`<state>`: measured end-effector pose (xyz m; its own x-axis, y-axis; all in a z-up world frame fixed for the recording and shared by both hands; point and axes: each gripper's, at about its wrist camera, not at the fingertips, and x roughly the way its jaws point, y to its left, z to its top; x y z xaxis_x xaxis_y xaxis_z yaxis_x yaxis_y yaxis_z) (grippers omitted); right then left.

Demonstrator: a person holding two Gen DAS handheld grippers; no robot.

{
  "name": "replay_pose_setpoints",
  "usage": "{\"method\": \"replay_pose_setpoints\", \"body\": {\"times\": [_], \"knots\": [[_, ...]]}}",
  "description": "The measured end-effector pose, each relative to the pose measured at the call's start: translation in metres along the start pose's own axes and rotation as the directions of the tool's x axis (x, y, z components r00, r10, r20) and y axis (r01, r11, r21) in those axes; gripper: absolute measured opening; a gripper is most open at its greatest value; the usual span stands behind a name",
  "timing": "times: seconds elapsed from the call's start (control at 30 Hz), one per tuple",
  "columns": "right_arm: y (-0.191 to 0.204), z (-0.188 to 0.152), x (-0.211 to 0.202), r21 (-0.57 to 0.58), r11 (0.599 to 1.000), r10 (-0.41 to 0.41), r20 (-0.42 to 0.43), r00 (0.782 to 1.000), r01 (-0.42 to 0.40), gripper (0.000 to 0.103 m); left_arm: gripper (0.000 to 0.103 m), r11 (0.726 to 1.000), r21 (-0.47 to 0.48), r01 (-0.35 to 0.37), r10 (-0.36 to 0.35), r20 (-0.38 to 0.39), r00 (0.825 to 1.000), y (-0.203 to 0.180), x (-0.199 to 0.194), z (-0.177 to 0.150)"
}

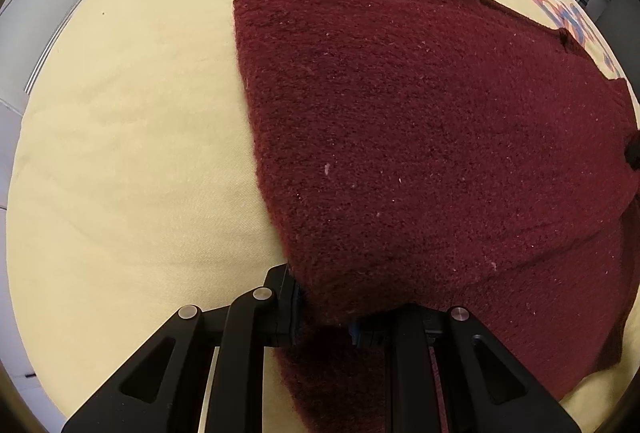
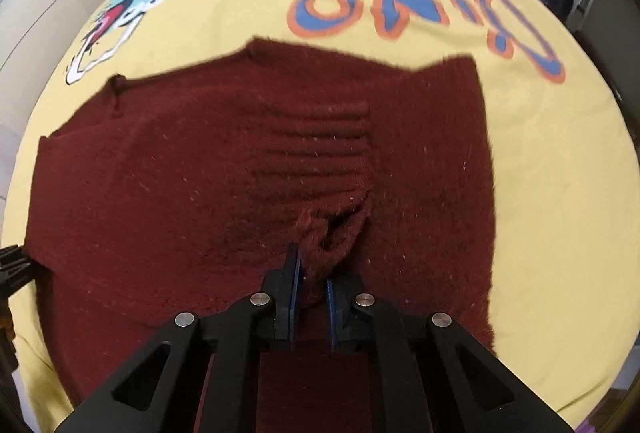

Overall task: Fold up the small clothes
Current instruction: 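Grasp the folded sweater edge with the left gripper while the right gripper grasps the hem, then open both grippers and release the sweater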

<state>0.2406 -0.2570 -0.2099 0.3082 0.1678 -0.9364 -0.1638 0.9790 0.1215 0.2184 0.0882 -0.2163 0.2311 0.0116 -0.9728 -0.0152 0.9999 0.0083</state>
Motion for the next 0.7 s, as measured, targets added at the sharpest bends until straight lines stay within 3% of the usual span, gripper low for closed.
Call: {"method": "replay_pose_setpoints", "body": {"times": [0.5, 0.57, 0.63, 0.67, 0.7], "knots": [[0.004, -0.006, -0.005, 0.012, 1.0, -0.018, 0.015, 1.0, 0.018, 0.015, 0.019, 1.0, -0.023, -0.016, 0.017, 0.036, 0.999, 0.001, -0.009, -0.02], [0.003, -0.006, -0.012, 0.015, 1.0, -0.01, 0.025, 1.0, 0.009, 0.025, 0.024, 0.999, -0.042, -0.026, 0.027, 0.025, 0.999, 0.002, -0.013, -0.021], [0.003, -0.007, -0.023, -0.006, 0.999, -0.031, 0.048, 0.998, 0.032, 0.052, 0.045, 0.997, -0.054, -0.046, 0.047, 0.014, 0.999, 0.004, -0.02, -0.024], [0.004, -0.008, -0.029, -0.02, 0.999, -0.04, 0.059, 0.997, 0.042, 0.058, 0.052, 0.997, -0.06, -0.048, 0.05, 0.019, 0.999, 0.006, -0.025, -0.026], [0.005, -0.009, -0.036, -0.031, 0.998, -0.044, 0.073, 0.996, 0.046, 0.071, 0.065, 0.997, -0.067, -0.043, 0.045, 0.031, 0.999, 0.007, -0.031, -0.028]]}}
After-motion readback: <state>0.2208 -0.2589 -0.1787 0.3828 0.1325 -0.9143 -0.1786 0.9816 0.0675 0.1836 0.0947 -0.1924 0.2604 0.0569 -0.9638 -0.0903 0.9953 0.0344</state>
